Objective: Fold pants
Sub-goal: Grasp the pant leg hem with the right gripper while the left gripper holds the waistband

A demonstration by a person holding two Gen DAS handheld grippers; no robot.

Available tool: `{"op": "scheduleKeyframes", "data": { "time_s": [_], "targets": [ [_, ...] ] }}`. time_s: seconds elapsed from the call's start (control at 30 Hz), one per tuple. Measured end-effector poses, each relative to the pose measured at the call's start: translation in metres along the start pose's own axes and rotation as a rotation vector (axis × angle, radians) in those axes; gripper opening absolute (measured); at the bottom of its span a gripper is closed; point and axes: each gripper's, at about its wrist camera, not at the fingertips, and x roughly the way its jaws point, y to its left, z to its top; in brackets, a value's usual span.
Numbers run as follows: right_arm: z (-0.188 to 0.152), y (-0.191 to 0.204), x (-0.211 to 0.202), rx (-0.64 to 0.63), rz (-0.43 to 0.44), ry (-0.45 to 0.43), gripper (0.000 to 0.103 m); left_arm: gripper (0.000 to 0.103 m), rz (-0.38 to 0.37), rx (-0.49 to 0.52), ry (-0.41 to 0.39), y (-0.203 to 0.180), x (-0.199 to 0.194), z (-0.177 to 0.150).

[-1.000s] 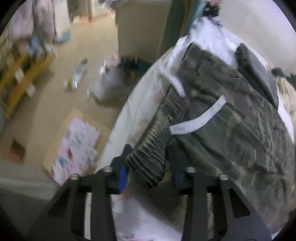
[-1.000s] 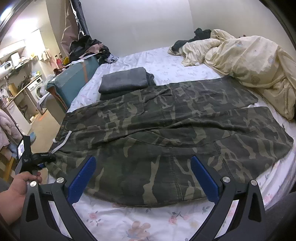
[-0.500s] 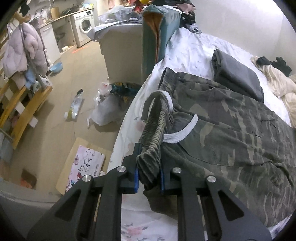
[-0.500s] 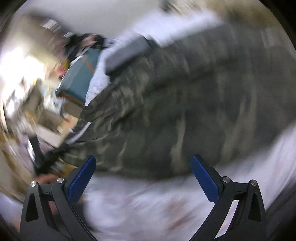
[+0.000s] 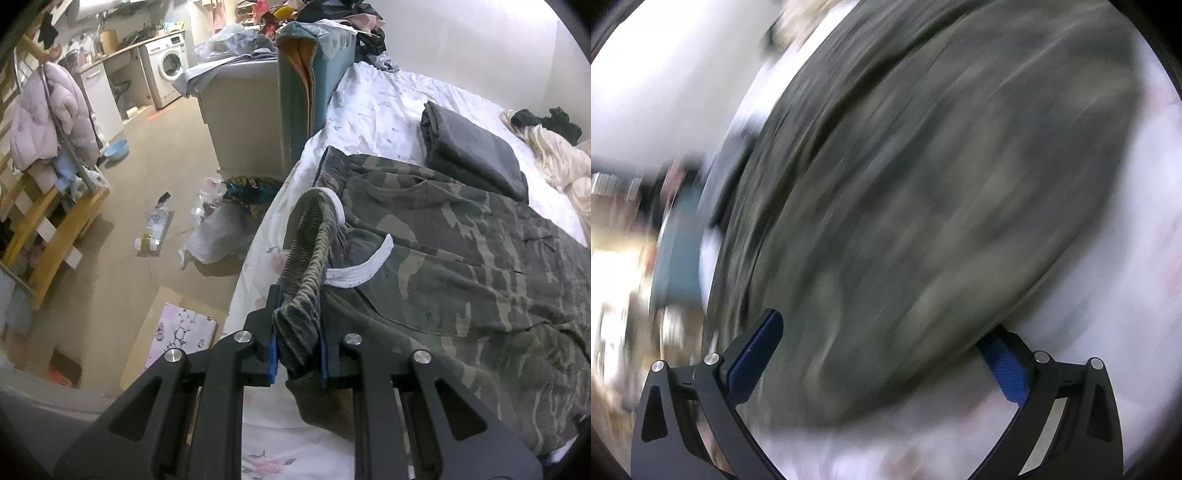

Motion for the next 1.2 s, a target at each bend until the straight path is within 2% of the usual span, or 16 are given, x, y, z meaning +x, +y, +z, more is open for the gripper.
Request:
{"op": "scheduleKeyframes", "data": {
  "time_s": [0.07, 0.13, 0.33, 0.43, 0.5, 0.6, 0.63, 0.67, 0.7, 0.73, 0.77, 0.8, 0.9, 0.97, 1.1, 1.2],
  "targets": [
    [0.031, -0.029, -0.008, 0.123, 0.008, -0.068, 0.102, 0.013, 0.011, 0.019, -0.009, -0.002, -0.001, -0.001],
    [0.057, -0.044, -0.017, 0.182, 0.018, -0.136, 0.102, 0.013, 0.014, 0.024, -0.006, -0.004, 0.001, -0.001],
    [0.126, -0.067, -0.045, 0.205, -0.044, -0.279, 0.102, 0.013, 0.017, 0.018, 0.011, 0.002, 0.005, -0.002],
    [0.162, -0.069, -0.049, 0.191, -0.115, -0.307, 0.102, 0.013, 0.023, 0.016, 0.019, 0.002, 0.006, -0.004],
    [0.184, -0.075, -0.056, 0.192, -0.161, -0.328, 0.099, 0.013, 0.023, 0.021, 0.020, 0.001, 0.005, -0.004],
    [0.210, -0.098, -0.072, 0.258, -0.207, -0.375, 0.082, 0.013, 0.022, 0.033, 0.015, 0.000, 0.004, -0.002],
    [0.214, -0.104, -0.078, 0.278, -0.225, -0.379, 0.069, 0.013, 0.025, 0.040, 0.015, -0.001, 0.005, -0.002],
    [0.215, -0.108, -0.079, 0.291, -0.250, -0.379, 0.052, 0.013, 0.026, 0.041, 0.018, -0.001, 0.006, -0.003],
    [0.218, -0.111, -0.082, 0.304, -0.277, -0.369, 0.045, 0.013, 0.027, 0.038, 0.024, 0.000, 0.007, -0.003],
    [0.220, -0.111, -0.083, 0.300, -0.290, -0.359, 0.022, 0.013, 0.027, 0.032, 0.032, 0.001, 0.009, -0.004],
    [0.223, -0.108, -0.082, 0.283, -0.318, -0.349, 0.009, 0.013, 0.027, 0.024, 0.040, 0.002, 0.010, -0.004],
    [0.222, -0.103, -0.085, 0.259, -0.329, -0.356, 0.005, 0.013, 0.026, 0.017, 0.046, 0.002, 0.011, -0.004],
    [0.218, -0.080, -0.105, 0.208, -0.306, -0.445, 0.004, 0.014, 0.017, 0.001, 0.054, 0.004, 0.010, -0.001],
    [0.220, -0.061, -0.113, 0.177, -0.301, -0.463, 0.004, 0.013, 0.007, -0.004, 0.060, 0.005, 0.008, 0.002],
    [0.240, -0.029, -0.131, 0.164, -0.256, -0.479, 0.003, 0.013, -0.036, -0.050, 0.120, 0.013, 0.009, 0.012],
    [0.255, 0.001, -0.143, 0.143, -0.256, -0.525, 0.003, 0.013, -0.071, -0.103, 0.156, 0.019, 0.007, 0.025]
  ]
}}
